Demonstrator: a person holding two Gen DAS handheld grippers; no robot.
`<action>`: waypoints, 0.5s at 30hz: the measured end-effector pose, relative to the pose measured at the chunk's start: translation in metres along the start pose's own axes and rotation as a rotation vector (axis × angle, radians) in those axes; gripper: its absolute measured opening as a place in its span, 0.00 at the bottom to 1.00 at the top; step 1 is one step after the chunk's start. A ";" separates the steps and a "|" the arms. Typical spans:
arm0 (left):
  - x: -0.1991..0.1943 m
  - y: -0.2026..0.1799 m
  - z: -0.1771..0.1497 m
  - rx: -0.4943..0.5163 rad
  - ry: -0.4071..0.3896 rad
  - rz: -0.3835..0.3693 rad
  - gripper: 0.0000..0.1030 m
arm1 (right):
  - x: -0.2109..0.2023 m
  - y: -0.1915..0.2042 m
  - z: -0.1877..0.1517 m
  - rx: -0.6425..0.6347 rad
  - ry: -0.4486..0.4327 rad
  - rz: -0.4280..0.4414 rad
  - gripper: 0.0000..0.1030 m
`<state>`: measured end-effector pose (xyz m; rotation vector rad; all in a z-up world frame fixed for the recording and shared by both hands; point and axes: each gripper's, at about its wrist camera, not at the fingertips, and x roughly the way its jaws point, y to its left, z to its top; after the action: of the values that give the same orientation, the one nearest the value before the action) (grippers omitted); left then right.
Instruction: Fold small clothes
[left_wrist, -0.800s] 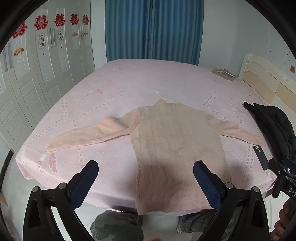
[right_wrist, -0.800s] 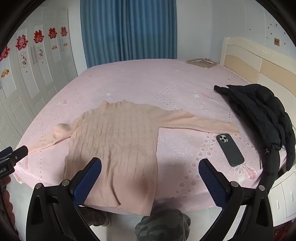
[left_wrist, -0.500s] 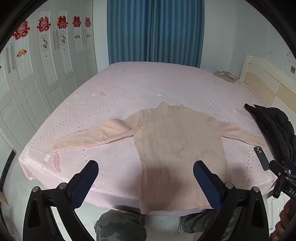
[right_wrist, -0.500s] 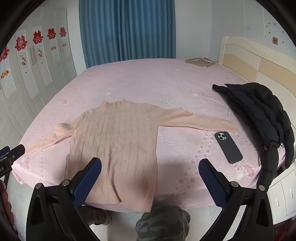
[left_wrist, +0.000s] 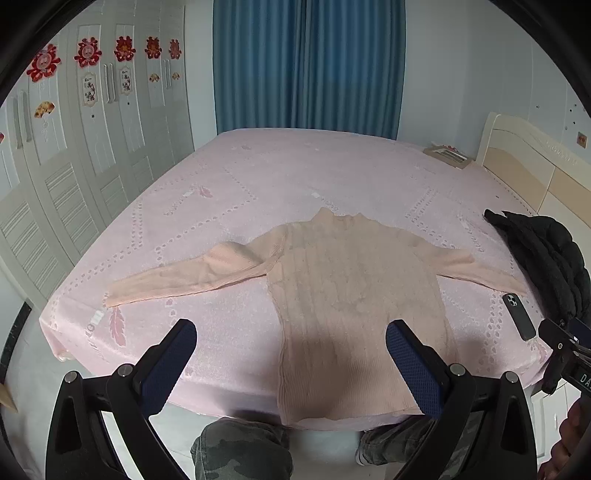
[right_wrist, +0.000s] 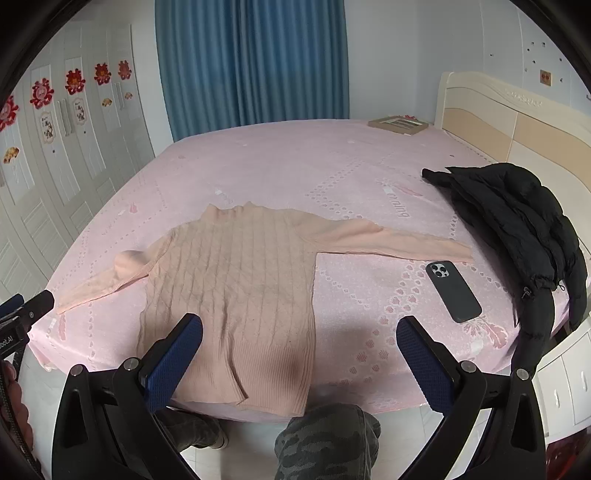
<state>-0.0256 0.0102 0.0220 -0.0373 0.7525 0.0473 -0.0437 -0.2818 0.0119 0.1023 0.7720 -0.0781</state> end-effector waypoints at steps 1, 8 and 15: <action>-0.001 -0.001 0.000 0.000 -0.001 0.001 1.00 | -0.001 -0.001 0.000 0.000 -0.001 0.000 1.00; -0.003 0.000 0.002 -0.005 -0.002 0.003 1.00 | -0.004 -0.002 0.000 0.003 -0.002 0.005 1.00; -0.006 0.001 0.002 -0.007 -0.003 -0.002 1.00 | -0.007 -0.003 0.000 0.013 0.001 0.009 1.00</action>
<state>-0.0286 0.0110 0.0280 -0.0448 0.7489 0.0482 -0.0493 -0.2849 0.0170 0.1184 0.7723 -0.0744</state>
